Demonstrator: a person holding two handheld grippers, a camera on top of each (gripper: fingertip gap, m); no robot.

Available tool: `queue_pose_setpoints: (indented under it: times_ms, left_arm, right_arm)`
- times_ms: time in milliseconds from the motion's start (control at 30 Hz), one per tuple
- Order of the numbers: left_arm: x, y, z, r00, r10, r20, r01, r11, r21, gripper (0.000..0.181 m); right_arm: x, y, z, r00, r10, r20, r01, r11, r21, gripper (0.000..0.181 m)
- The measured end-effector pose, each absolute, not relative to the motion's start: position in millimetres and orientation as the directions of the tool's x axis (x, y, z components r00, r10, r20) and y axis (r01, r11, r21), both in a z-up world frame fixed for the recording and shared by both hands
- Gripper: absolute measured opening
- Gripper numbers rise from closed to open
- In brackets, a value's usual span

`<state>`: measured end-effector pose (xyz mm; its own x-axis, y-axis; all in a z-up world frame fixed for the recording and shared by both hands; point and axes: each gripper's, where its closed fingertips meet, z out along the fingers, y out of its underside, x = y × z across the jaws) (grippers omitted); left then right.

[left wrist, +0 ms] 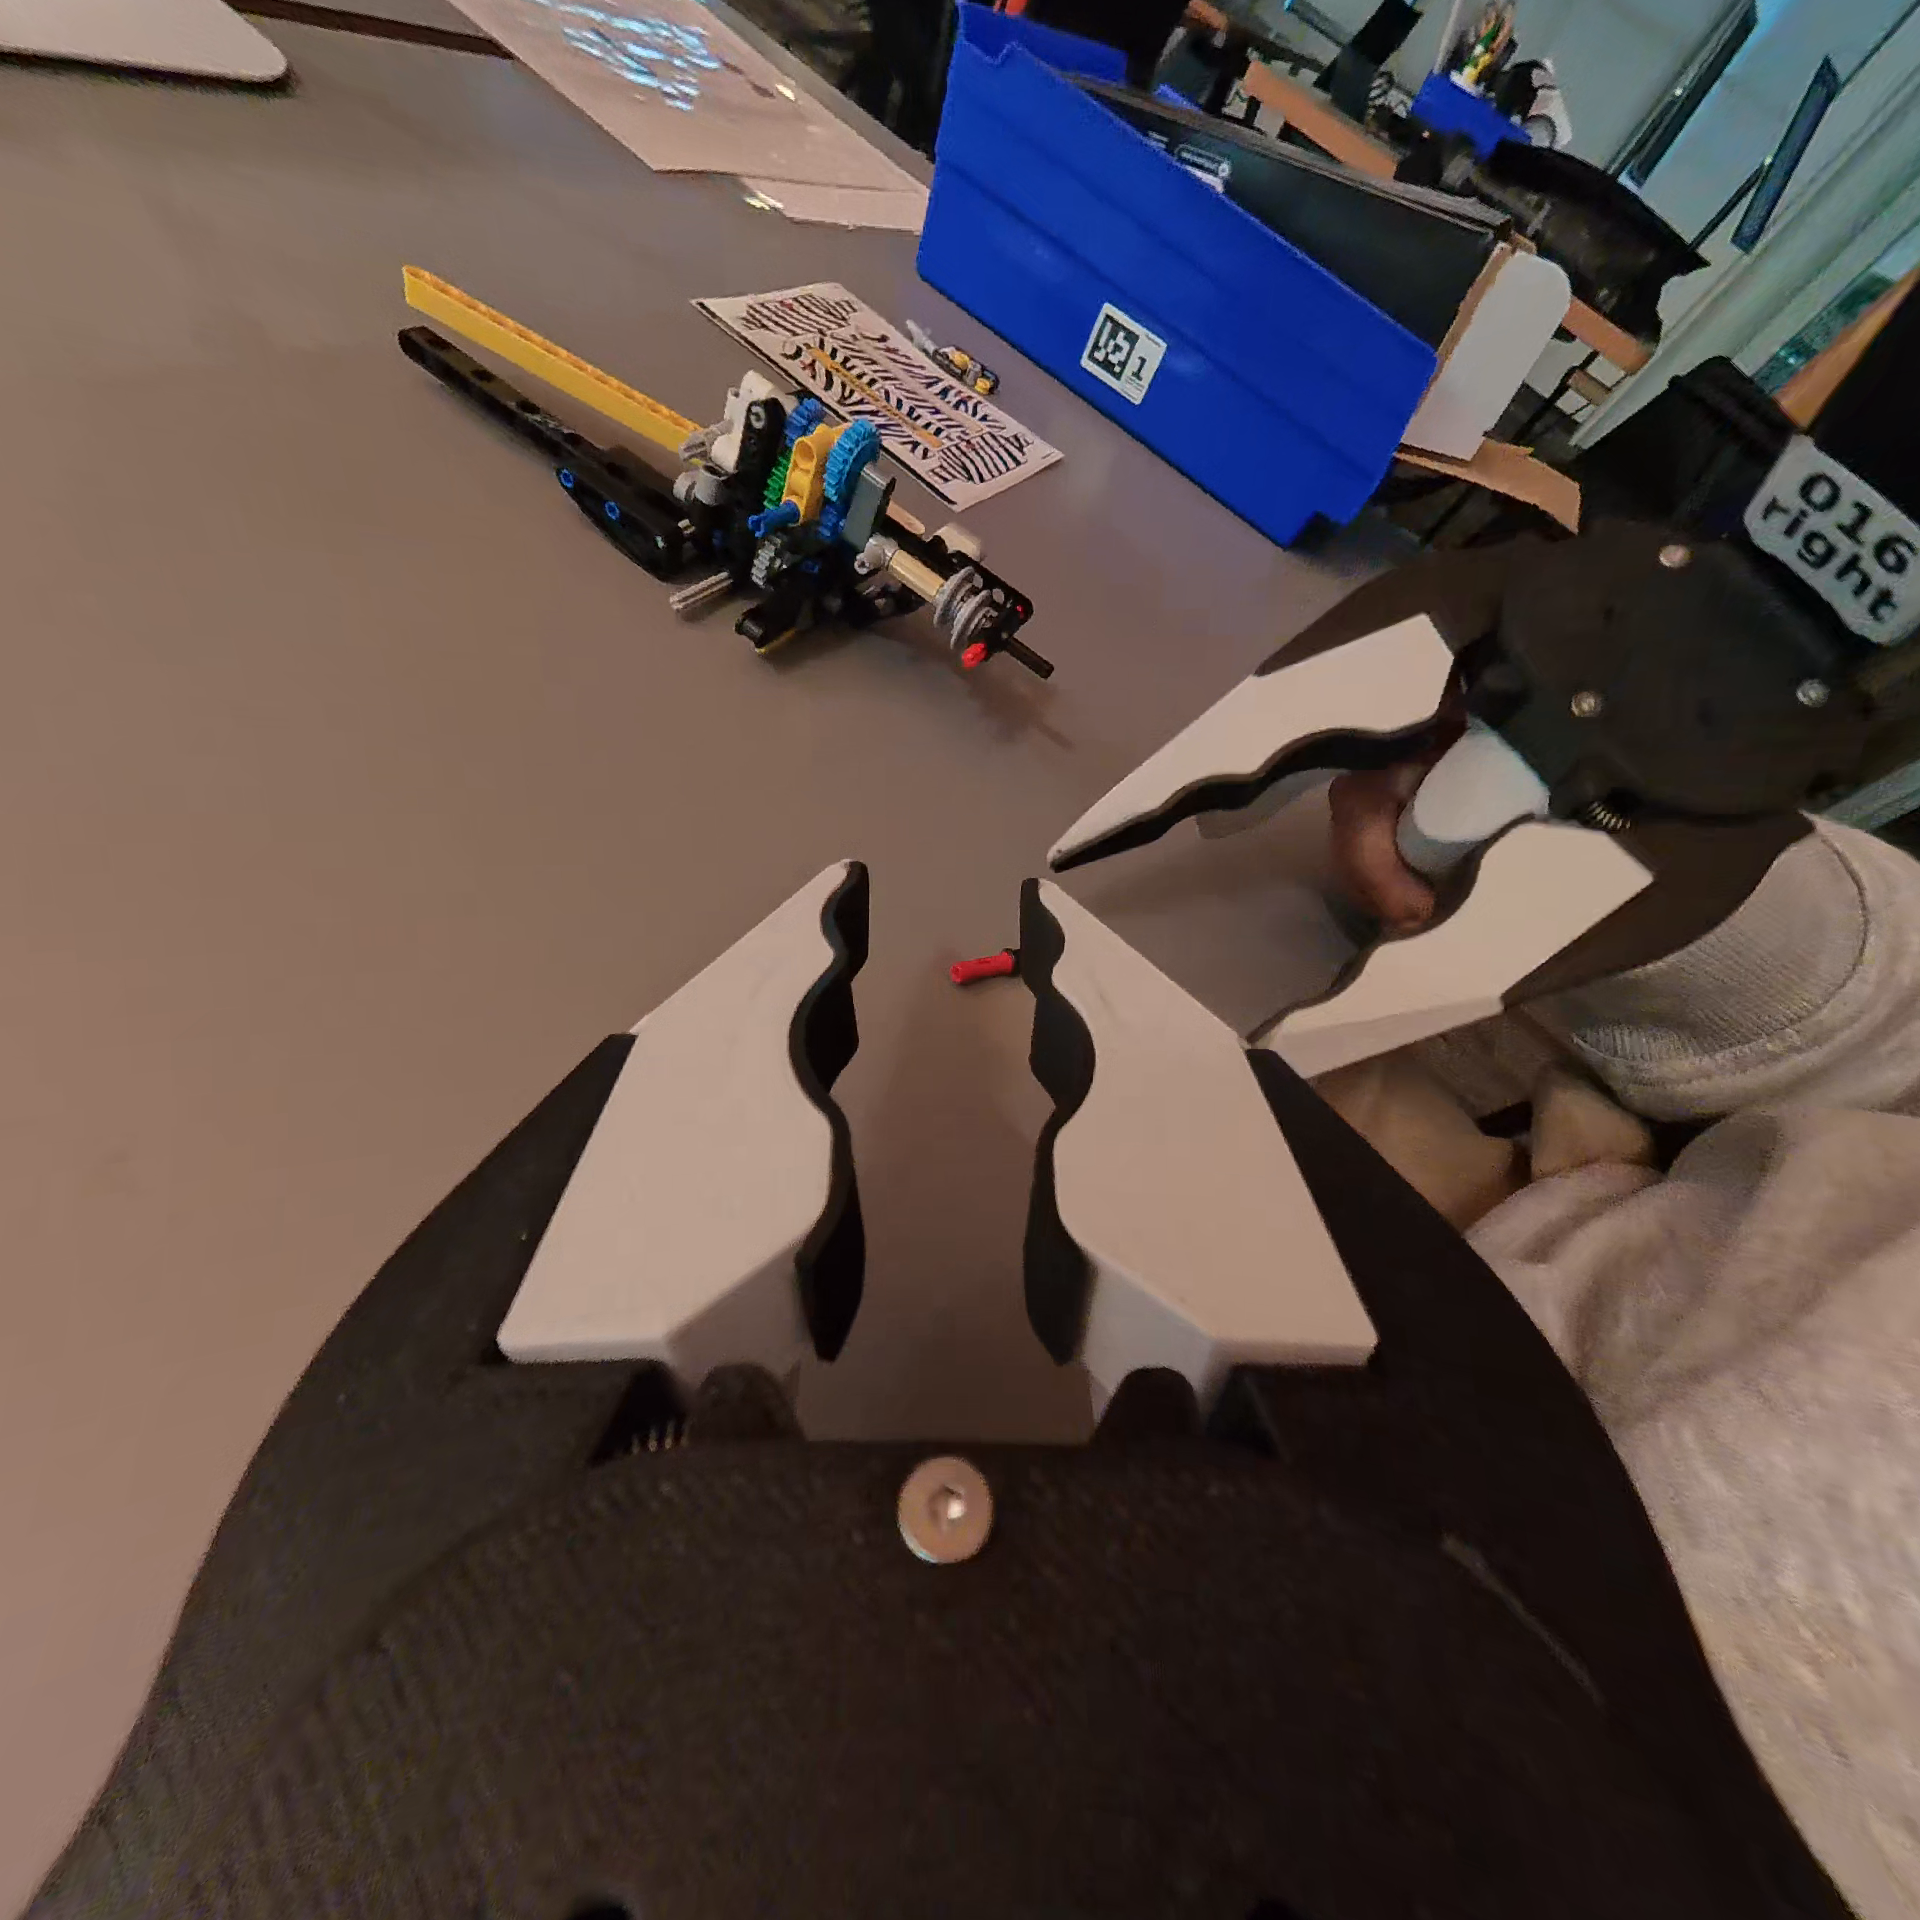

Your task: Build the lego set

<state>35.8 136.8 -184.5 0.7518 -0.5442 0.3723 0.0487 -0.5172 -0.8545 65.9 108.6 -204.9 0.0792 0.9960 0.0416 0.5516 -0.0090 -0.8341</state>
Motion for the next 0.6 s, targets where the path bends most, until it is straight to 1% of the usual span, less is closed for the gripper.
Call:
queue_pose_setpoints:
  times_ms: [133,367,500,600]
  left_arm:
    - [37,136,-184,0.761,-0.553,0.34,0.024,-0.499,-0.866,0.026]
    - [39,135,-183,0.766,-0.56,0.315,0.005,-0.485,-0.875,0.026]
    - [40,135,-185,0.76,-0.563,0.324,0.002,-0.497,-0.867,0.026]
    - [41,135,-187,0.756,-0.566,0.33,-0.005,-0.509,-0.861,0.026]
  right_arm:
    - [71,118,-216,0.121,0.977,0.177,0.634,0.061,-0.771,0.056]
    - [86,140,-226,0.193,0.957,0.219,0.683,0.029,-0.73,0.051]
    - [92,150,-227,0.243,0.954,0.174,0.669,-0.035,-0.742,0.048]
    - [88,144,-220,0.228,0.97,0.081,0.607,-0.077,-0.791,0.05]
